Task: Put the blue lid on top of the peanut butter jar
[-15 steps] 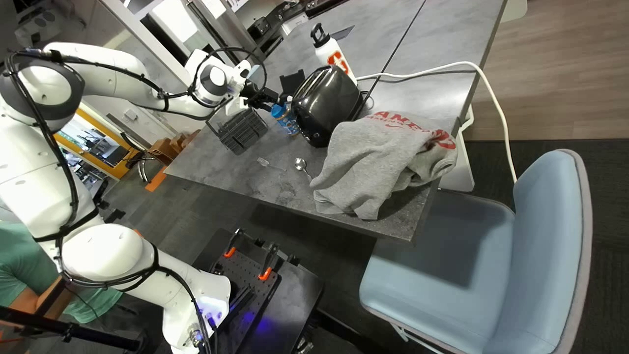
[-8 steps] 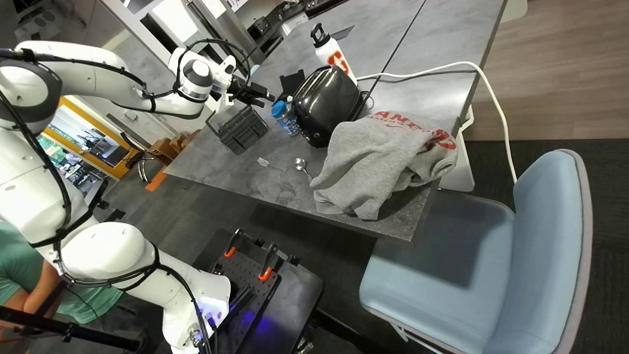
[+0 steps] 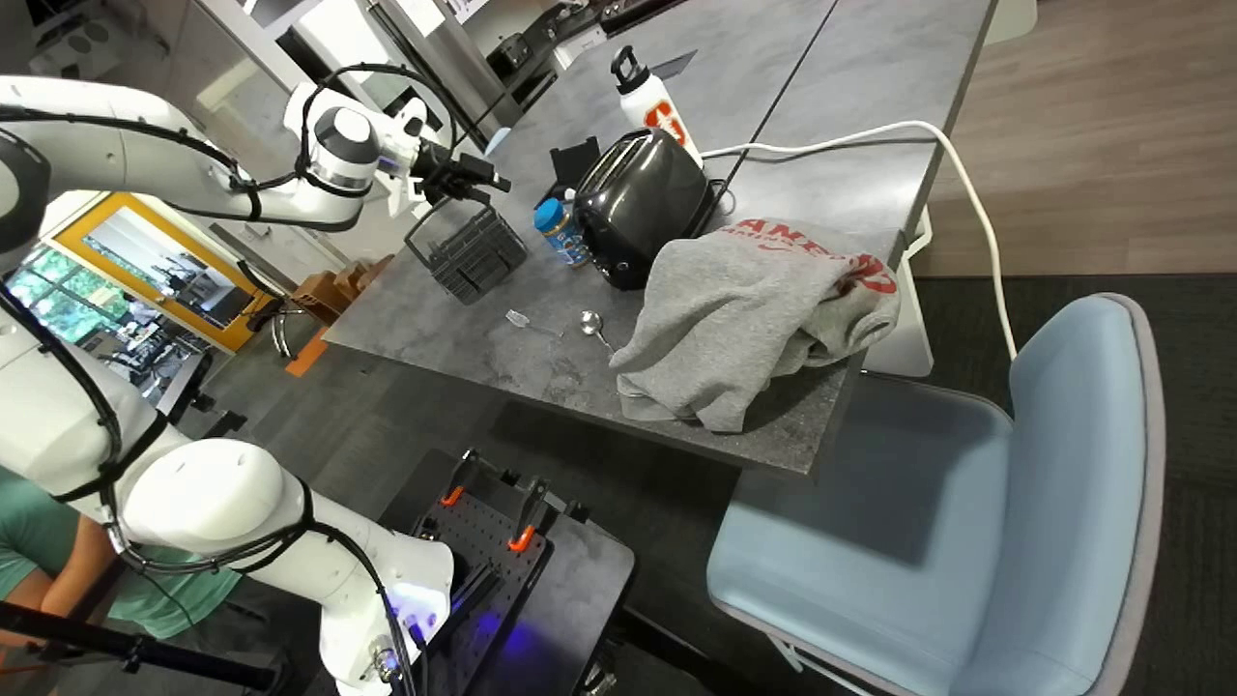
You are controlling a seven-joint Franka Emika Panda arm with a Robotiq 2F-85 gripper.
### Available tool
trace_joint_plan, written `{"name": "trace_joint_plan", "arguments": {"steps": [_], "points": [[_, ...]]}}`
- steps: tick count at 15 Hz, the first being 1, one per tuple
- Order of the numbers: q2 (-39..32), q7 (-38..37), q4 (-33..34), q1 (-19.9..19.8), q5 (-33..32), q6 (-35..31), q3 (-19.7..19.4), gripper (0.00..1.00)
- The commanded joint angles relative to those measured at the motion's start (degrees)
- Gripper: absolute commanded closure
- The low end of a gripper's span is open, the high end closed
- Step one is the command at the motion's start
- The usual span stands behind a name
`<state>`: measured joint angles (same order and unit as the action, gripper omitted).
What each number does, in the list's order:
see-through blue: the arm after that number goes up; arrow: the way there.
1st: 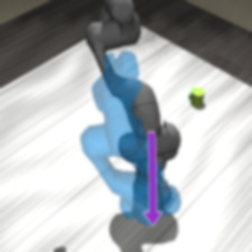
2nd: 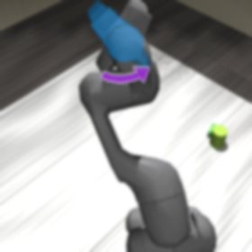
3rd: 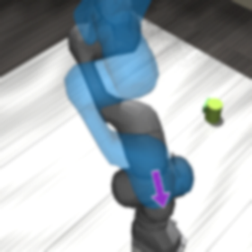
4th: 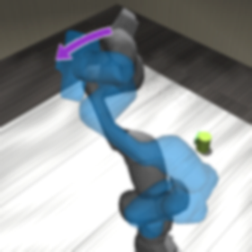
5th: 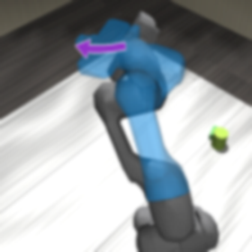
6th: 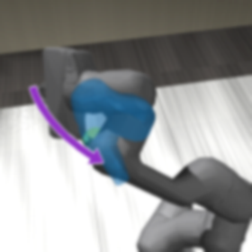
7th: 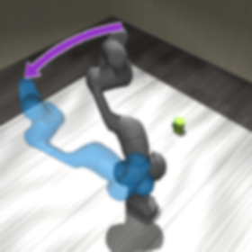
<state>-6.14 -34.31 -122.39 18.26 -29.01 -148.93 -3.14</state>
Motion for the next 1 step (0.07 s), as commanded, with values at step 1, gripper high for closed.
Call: {"name": "trace_joint_plan", "arguments": {"steps": [1], "points": [[4.05, -1.48, -3.32, -2.95, -0.93, 1.10, 3.29, 0.00]]}}
